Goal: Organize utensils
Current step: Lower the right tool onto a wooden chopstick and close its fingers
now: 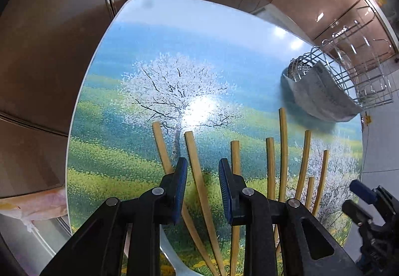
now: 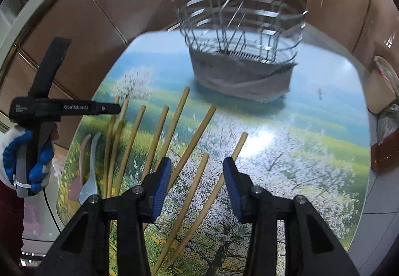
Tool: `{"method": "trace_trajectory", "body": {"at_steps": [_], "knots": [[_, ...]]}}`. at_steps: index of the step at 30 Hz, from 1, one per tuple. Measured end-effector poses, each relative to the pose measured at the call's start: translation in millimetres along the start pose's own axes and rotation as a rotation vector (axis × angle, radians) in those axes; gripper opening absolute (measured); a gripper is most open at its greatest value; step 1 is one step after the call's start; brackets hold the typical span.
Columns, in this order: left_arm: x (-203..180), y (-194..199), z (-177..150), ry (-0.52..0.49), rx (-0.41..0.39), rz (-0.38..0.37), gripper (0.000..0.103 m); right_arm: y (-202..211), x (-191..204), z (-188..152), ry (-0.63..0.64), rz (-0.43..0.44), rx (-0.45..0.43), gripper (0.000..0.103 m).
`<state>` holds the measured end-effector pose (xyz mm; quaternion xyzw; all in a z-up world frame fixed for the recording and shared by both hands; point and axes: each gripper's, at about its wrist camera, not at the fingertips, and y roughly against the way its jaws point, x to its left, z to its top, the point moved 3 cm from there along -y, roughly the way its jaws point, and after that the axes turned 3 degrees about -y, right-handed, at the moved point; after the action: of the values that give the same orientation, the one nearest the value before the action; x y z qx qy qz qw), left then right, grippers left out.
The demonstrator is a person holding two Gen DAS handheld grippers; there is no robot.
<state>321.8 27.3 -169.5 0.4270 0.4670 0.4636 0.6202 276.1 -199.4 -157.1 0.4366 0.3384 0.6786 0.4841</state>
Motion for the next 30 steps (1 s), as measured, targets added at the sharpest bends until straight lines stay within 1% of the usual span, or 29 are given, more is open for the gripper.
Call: {"method": "trace_trajectory", "body": {"at_steps": [3, 6, 9, 14, 15, 18, 23, 30], "knots": [[0, -4, 1, 0.006, 0.016, 0.004, 0.025, -18, -1, 3, -0.003, 0.013, 0.062, 0.041], [2, -4, 2, 0.015, 0.023, 0.003, 0.025, -28, -3, 3, -0.017, 0.025, 0.112, 0.041], [5, -4, 3, 0.021, 0.029, -0.002, 0.025, -37, -1, 5, -0.032, 0.035, 0.141, 0.041], [0, -9, 1, 0.026, 0.038, -0.017, 0.025, -46, 3, 8, -0.017, 0.027, 0.169, 0.04], [0, -8, 2, 0.026, 0.037, -0.016, 0.025, -49, 3, 8, -0.015, 0.019, 0.178, 0.034], [2, -7, 2, 0.025, 0.039, -0.02, 0.025, -54, 2, 7, -0.014, 0.01, 0.198, 0.025], [2, -9, 3, 0.033, 0.042, -0.008, 0.025, -59, 4, 3, -0.006, -0.001, 0.214, 0.025], [8, -11, 3, 0.047, 0.055, -0.014, 0.025, -70, 16, 1, 0.009, -0.02, 0.225, 0.024]]}}
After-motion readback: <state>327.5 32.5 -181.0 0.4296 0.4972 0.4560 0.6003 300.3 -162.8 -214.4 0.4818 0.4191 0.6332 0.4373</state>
